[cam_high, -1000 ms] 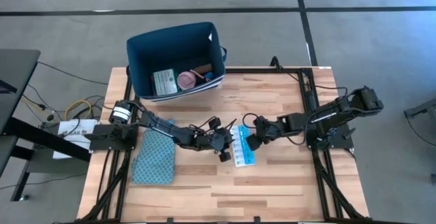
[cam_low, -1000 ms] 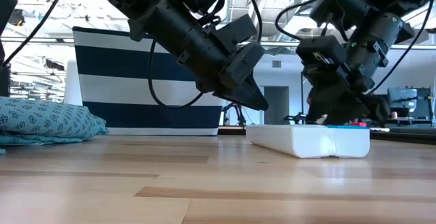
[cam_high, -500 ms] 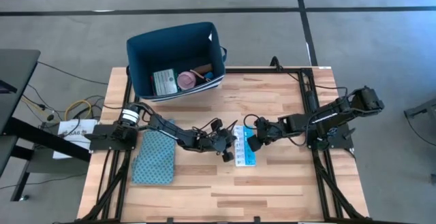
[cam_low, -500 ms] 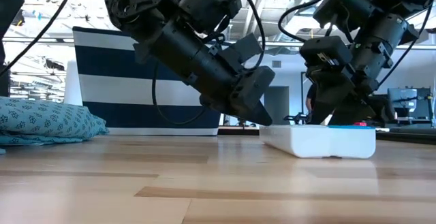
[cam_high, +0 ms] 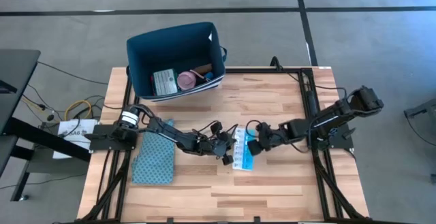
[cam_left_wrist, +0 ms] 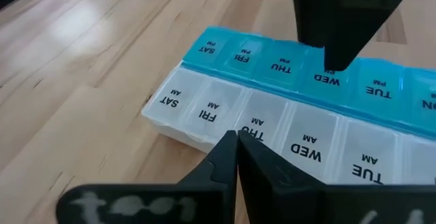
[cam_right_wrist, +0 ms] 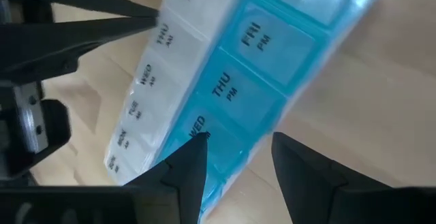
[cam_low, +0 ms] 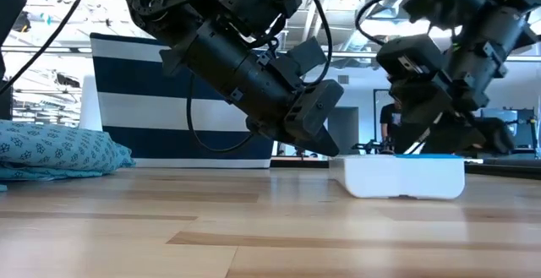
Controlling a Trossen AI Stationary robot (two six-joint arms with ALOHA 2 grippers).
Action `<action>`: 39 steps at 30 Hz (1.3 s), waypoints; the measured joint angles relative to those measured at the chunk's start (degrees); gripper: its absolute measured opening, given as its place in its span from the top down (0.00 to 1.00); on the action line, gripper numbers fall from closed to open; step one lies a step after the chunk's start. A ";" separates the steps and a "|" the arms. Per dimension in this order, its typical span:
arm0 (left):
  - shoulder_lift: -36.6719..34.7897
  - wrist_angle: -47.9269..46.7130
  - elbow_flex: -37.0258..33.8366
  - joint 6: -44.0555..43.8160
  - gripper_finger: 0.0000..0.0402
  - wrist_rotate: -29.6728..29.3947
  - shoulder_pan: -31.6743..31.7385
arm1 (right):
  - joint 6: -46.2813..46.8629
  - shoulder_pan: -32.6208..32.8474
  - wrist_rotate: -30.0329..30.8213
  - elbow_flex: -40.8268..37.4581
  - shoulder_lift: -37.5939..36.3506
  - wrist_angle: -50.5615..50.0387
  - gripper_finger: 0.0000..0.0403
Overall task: Pick & place medical supplies in basket/bin
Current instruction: Put the pill organizer into the blue bin
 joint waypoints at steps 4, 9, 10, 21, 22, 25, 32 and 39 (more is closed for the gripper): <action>0.02 0.08 -0.04 -0.31 1.00 0.00 -0.44 | 4.59 3.76 3.88 0.03 -0.04 -0.94 0.61; 0.02 0.44 -0.08 -0.42 1.00 0.54 -0.76 | 6.60 7.16 5.78 0.03 0.51 -1.13 0.60; 0.02 0.56 -0.11 -0.42 1.00 0.60 -0.78 | 6.69 7.43 6.45 0.06 0.86 -1.15 0.59; 0.02 1.25 -0.25 -0.32 1.00 1.00 -1.12 | 7.67 7.66 7.65 -0.12 7.05 9.55 0.40; 0.02 1.40 -0.28 -0.32 1.00 1.02 -1.22 | 7.84 7.66 7.78 -0.12 7.08 9.77 0.39; 0.12 2.16 -0.35 -0.36 1.00 0.89 -1.87 | 8.94 7.80 8.03 -0.12 7.11 9.88 0.38; 0.19 2.14 -0.42 -1.97 1.00 -0.52 -3.92 | 13.04 7.90 9.09 -0.17 10.11 14.51 0.38; 0.12 0.51 -0.52 -4.65 1.00 -7.59 -6.09 | 14.31 8.24 10.35 -0.34 15.47 27.30 0.38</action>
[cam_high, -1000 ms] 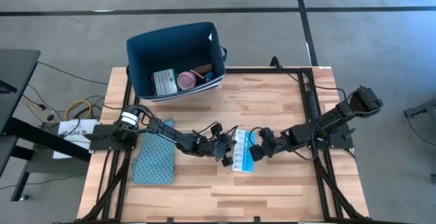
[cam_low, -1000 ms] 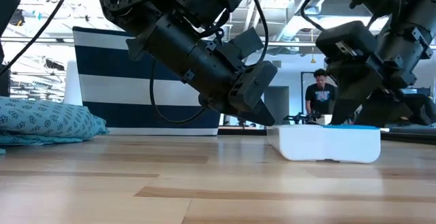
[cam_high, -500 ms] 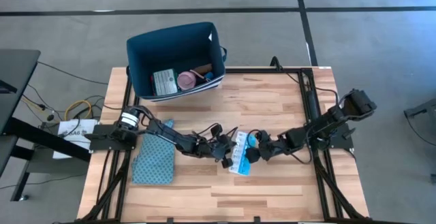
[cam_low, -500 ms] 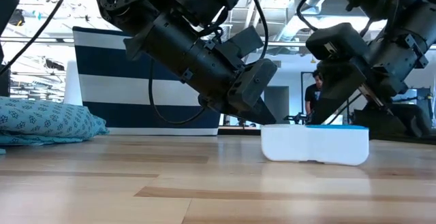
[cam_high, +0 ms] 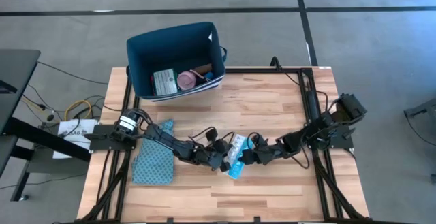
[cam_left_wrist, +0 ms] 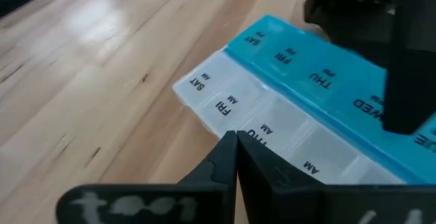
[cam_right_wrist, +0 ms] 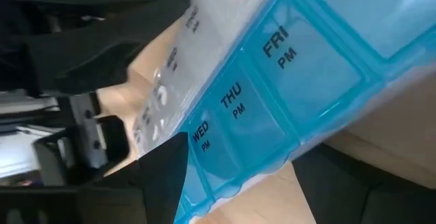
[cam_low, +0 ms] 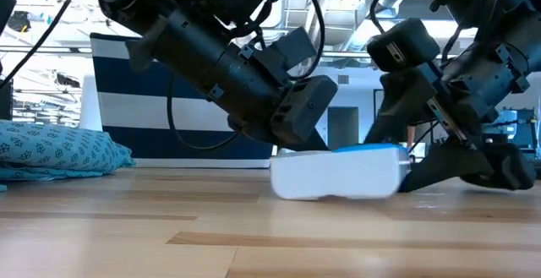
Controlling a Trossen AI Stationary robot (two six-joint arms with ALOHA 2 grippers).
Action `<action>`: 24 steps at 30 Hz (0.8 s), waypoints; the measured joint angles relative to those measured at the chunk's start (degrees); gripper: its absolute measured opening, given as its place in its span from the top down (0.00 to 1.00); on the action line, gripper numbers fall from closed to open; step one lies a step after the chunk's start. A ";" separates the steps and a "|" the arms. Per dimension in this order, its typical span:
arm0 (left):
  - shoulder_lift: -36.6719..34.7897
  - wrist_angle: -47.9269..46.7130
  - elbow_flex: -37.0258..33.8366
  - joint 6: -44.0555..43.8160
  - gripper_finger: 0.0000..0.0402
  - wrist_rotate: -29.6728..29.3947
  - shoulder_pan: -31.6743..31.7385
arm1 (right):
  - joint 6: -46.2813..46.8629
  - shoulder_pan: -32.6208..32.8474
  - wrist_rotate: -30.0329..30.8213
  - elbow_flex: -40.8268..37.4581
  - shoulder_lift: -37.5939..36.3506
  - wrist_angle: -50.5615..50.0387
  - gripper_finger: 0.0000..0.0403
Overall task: Pick & place medical supplies in basket/bin
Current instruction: Put the pill organizer into the blue bin
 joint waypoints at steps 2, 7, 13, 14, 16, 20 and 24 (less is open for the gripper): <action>0.03 -0.56 0.00 -0.74 1.00 -1.14 -0.30 | 0.56 0.42 2.07 0.01 1.44 3.09 0.38; 0.18 -0.66 0.09 -4.01 1.00 -0.11 -0.27 | 0.66 0.85 6.75 0.48 2.91 6.14 0.38; 0.81 1.66 0.52 -3.23 1.00 5.41 -1.30 | -0.79 -0.03 10.48 0.53 2.95 6.17 0.38; 0.91 1.68 0.66 -3.04 1.00 4.61 -1.70 | -1.16 -0.03 10.30 0.58 2.95 6.47 0.38; 0.86 1.73 1.22 -2.08 1.00 5.30 -2.08 | -1.62 -0.01 10.06 0.70 2.95 6.21 0.38; 0.84 1.01 1.44 -1.30 1.00 4.80 -2.25 | -4.90 0.60 7.12 0.73 2.92 5.46 0.42; 0.67 -1.17 1.63 -2.04 1.00 4.01 -2.23 | -7.24 1.70 6.07 0.66 2.89 5.09 0.50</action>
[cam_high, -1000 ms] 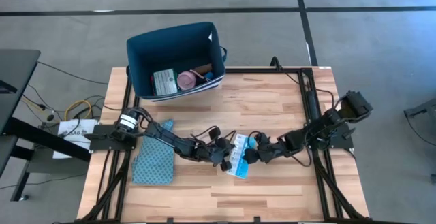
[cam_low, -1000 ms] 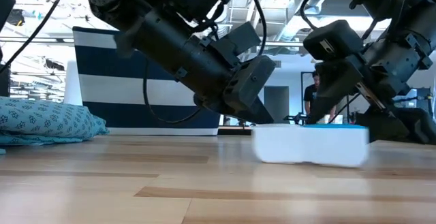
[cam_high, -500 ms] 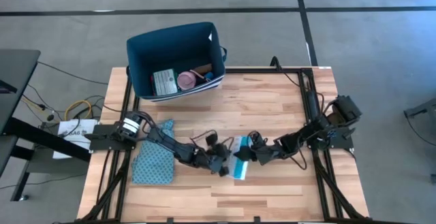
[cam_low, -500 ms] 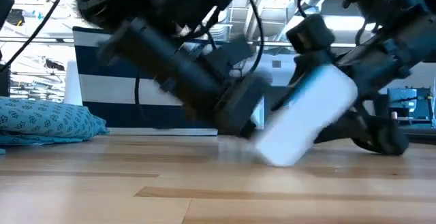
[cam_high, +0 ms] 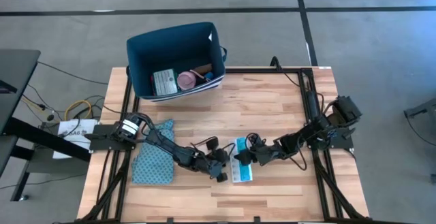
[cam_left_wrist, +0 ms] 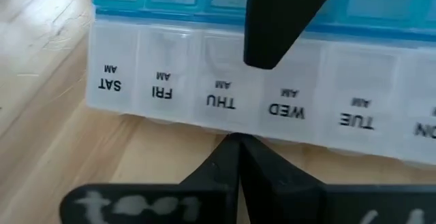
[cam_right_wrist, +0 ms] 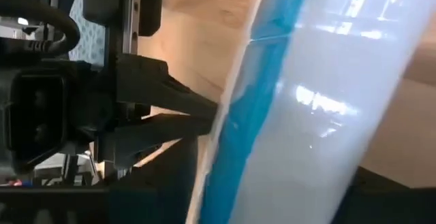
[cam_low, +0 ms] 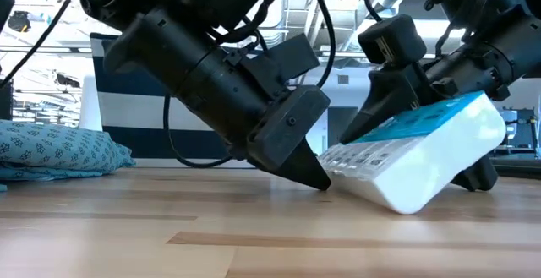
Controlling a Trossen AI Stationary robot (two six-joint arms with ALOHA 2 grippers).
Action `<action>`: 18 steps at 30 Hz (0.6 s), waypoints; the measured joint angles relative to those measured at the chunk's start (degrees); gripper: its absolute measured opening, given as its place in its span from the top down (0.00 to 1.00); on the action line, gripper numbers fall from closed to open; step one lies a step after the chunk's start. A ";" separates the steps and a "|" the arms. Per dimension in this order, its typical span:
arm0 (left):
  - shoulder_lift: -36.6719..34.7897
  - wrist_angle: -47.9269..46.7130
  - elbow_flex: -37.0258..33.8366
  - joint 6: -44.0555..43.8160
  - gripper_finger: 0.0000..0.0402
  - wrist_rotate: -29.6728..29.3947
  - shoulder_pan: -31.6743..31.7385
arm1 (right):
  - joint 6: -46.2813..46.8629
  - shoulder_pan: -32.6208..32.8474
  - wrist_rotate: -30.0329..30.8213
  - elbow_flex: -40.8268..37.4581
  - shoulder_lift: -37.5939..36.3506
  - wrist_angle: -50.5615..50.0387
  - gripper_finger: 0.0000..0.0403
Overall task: Pick & place medical supplies in basket/bin
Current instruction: Put the pill organizer into the blue bin
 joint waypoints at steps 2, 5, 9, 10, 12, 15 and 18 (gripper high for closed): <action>-0.06 -1.00 0.03 -0.07 1.00 -0.40 -0.02 | 0.05 0.30 -0.18 -0.02 -0.02 0.03 0.56; -1.05 -3.07 0.03 1.14 1.00 -0.83 0.02 | 0.08 0.32 -1.13 -0.07 -0.01 0.79 0.65; -5.27 -9.79 -0.08 1.72 1.00 -1.41 -0.26 | -0.42 0.32 -1.37 -0.09 -0.02 1.23 0.67; -6.81 -12.12 -0.08 1.70 1.00 -2.41 -0.54 | -0.65 0.30 -1.34 -0.09 -0.02 1.71 0.67; -10.46 -17.80 -0.06 1.29 1.00 -4.82 -1.23 | -2.96 0.32 -1.13 -0.21 0.12 4.20 0.67; -16.41 -25.56 -0.06 1.11 1.00 -9.09 -3.10 | -8.50 0.25 -0.18 -0.42 0.30 9.02 0.65; -22.28 -30.65 -0.03 1.04 1.00 -17.09 -5.88 | -12.36 -0.37 2.95 -0.39 0.31 13.85 0.64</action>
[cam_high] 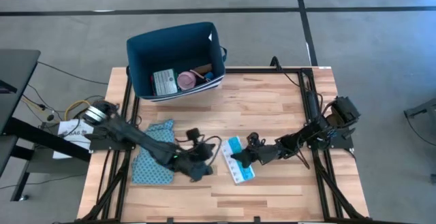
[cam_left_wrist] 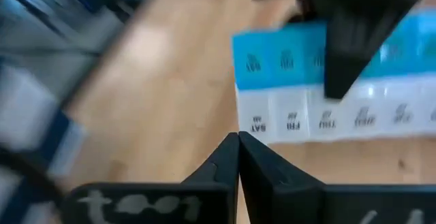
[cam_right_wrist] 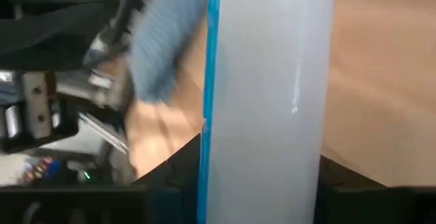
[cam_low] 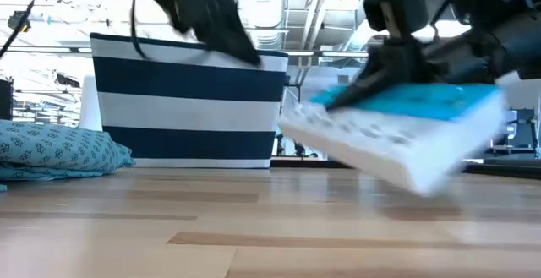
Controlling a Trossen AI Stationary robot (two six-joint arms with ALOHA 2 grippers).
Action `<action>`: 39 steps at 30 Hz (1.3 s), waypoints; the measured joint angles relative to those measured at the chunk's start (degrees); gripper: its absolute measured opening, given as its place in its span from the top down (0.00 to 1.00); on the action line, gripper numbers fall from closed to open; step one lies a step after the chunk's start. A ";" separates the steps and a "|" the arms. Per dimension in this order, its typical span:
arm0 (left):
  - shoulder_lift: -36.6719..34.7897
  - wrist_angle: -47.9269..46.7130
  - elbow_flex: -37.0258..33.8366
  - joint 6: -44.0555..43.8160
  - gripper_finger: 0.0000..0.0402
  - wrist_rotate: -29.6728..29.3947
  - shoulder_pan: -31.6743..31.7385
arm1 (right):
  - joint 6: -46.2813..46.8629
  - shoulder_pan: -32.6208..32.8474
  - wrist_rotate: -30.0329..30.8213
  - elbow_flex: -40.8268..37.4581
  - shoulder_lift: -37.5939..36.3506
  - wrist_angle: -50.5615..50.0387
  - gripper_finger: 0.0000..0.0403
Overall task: Pick & place medical supplies in basket/bin
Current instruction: Put the pill organizer into the blue bin
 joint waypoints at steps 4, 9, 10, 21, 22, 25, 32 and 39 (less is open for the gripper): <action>-6.38 -5.62 0.04 -0.07 1.00 -11.54 -3.76 | -6.21 -2.02 0.77 0.00 0.00 7.62 0.67; -12.71 -13.94 0.04 -4.47 1.00 -19.39 -7.95 | -18.97 -5.66 0.08 0.07 -0.14 27.72 0.67; -13.59 -15.51 0.04 -5.72 1.00 -20.16 -8.68 | -21.28 -6.59 -0.77 0.10 -0.17 32.12 0.66; -16.00 -20.85 0.04 -12.70 1.00 -21.87 -12.76 | -41.54 -22.91 -7.17 18.04 -1.76 20.66 0.67; -15.88 -21.14 0.03 -13.20 1.00 -21.83 -12.79 | -43.71 -24.13 -7.57 21.78 -1.64 16.48 0.66; -15.86 -21.16 -0.84 -14.91 1.00 -22.11 -13.29 | -50.89 -27.95 -8.58 33.61 -1.64 5.83 0.65; -15.86 -24.79 -1.64 -17.94 1.00 -22.99 -14.43 | -61.87 -37.29 -3.20 61.96 1.24 -26.31 0.67; -15.86 -24.55 -1.64 -19.51 1.00 -29.21 -15.06 | -58.72 -42.63 -7.64 75.50 15.55 -39.81 0.65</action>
